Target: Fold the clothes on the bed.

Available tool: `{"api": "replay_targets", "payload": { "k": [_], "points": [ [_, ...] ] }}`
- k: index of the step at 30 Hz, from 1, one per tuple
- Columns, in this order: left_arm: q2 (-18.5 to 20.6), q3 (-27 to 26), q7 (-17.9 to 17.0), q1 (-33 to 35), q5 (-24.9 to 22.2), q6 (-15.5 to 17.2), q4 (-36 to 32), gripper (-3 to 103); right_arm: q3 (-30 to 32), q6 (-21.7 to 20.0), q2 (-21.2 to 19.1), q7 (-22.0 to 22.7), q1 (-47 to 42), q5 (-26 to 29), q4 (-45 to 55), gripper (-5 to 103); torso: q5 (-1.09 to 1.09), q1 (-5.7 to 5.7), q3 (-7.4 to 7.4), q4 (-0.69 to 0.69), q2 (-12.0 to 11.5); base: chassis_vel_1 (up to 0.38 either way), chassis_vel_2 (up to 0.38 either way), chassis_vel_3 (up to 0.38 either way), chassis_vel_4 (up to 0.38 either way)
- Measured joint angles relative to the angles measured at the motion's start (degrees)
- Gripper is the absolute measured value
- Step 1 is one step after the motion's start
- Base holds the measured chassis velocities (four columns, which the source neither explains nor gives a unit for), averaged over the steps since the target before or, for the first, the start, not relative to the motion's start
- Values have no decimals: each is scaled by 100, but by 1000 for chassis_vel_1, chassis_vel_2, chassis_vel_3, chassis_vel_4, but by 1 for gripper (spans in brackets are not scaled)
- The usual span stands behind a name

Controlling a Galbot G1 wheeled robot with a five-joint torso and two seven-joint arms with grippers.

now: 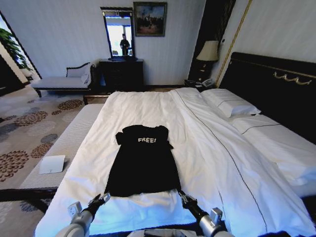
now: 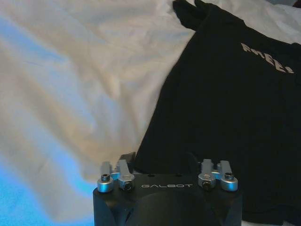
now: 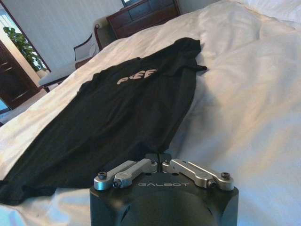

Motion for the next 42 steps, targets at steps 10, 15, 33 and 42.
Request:
{"api": "replay_targets", "payload": {
  "k": [10, 15, 33, 42],
  "points": [
    [-95, 236, -182, -187, 27, 70, 58, 24, 56, -33, -16, 37, -12, 101, 57, 0, -1, 0, 0, 0, 0, 0, 0, 0, 0],
    [-83, 88, -182, -58, 17, 48, 33, 4, 20, -33, 28, 52, -5, 94, 34, 0, -1, 0, 0, 0, 0, 0, 0, 0, 0],
    [-190, -310, -262, 296, 44, -2, -548, 0, -80, -471, 192, 462, -158, 385, 487, 0, -1, 0, 0, 0, 0, 0, 0, 0, 0],
    [-488, -865, -290, 1091, 56, -132, -1316, 0, -70, -1123, 271, 1066, -633, 427, 1043, 0, -1, 0, 0, -1, 0, 0, 0, 0, 0]
  ]
}}
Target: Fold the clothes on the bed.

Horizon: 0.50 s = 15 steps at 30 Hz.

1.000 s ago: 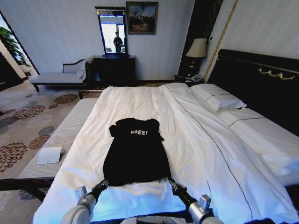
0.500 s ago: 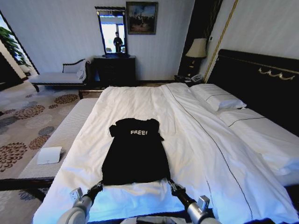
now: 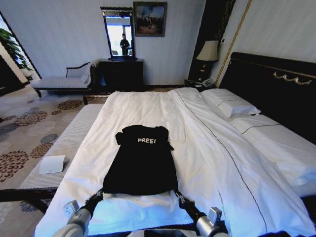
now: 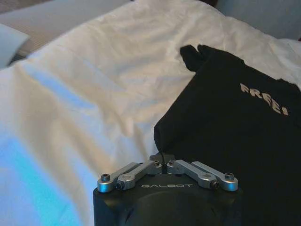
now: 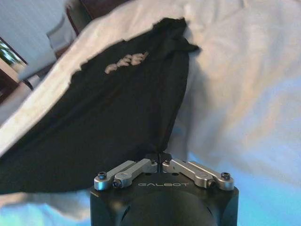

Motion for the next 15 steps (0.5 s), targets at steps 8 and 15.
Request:
{"api": "replay_targets", "payload": {
  "k": [8, 15],
  "points": [
    [-342, -47, 66, 768, 207, -261, -275, 0, 8, -659, 285, 525, -311, -113, 207, 0, 1, 0, 0, 1, 0, 0, 0, 0, 0],
    [-419, 102, 68, 1549, 846, -517, -199, 0, -59, -1101, 482, 807, -673, -503, 315, 0, 0, 0, 0, 1, 1, 0, 0, 0, 0]
  ]
}}
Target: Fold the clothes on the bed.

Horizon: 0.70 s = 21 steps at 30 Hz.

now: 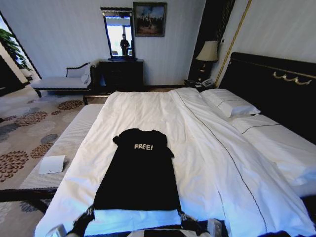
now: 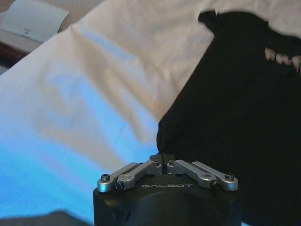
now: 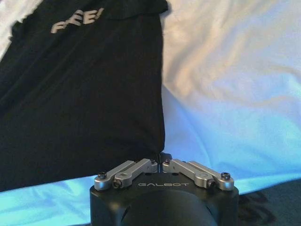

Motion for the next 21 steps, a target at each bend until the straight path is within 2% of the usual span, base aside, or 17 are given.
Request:
{"api": "replay_targets", "payload": {
  "k": [11, 16, 18, 21],
  "points": [
    [-15, 208, -170, 582, 626, -89, -119, 0, -63, -629, 67, 339, -289, -306, 180, 0, 0, 0, 0, 0, 0, 0, 0, 0, 0],
    [3, 391, -367, 819, 897, -268, -2, 0, -87, -1200, 104, 715, -515, -459, 365, 0, 0, 0, 1, 0, 0, 0, 0, 0, 0],
    [2, 416, -392, 857, 925, -290, 12, 0, -104, -1271, 107, 778, -561, -504, 400, 0, 0, 0, 0, 0, 0, 0, 0, 0, 0],
    [-55, 555, -528, 1007, 1041, -311, 108, 0, -198, -1627, 117, 1162, -684, -637, 515, 0, 0, 0, 0, 0, 0, 0, 0, 0, 0]
  ]
}}
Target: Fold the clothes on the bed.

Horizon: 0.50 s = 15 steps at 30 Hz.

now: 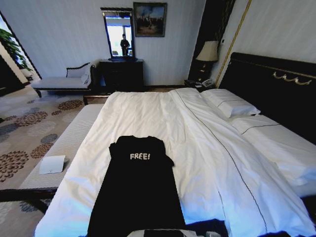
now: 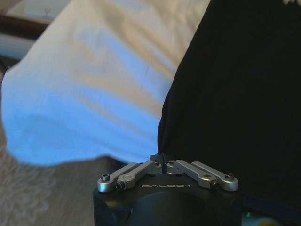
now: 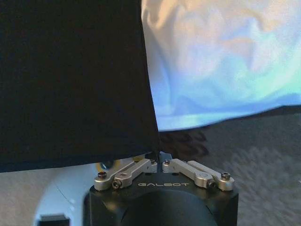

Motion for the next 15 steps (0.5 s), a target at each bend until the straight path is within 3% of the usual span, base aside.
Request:
{"api": "replay_targets", "payload": {
  "k": [9, 15],
  "points": [
    [-56, 204, -167, 51, 224, -59, 259, 0, -124, -122, 6, 288, -24, -107, -151, 0, 1, 0, 0, 0, 0, 0, 0, 0, 0],
    [-76, 274, -188, -411, 278, -11, 599, 0, -222, -158, 80, 320, 292, 33, -421, 0, 0, 0, 0, 0, 0, 0, 0, 0, 0]
  ]
}}
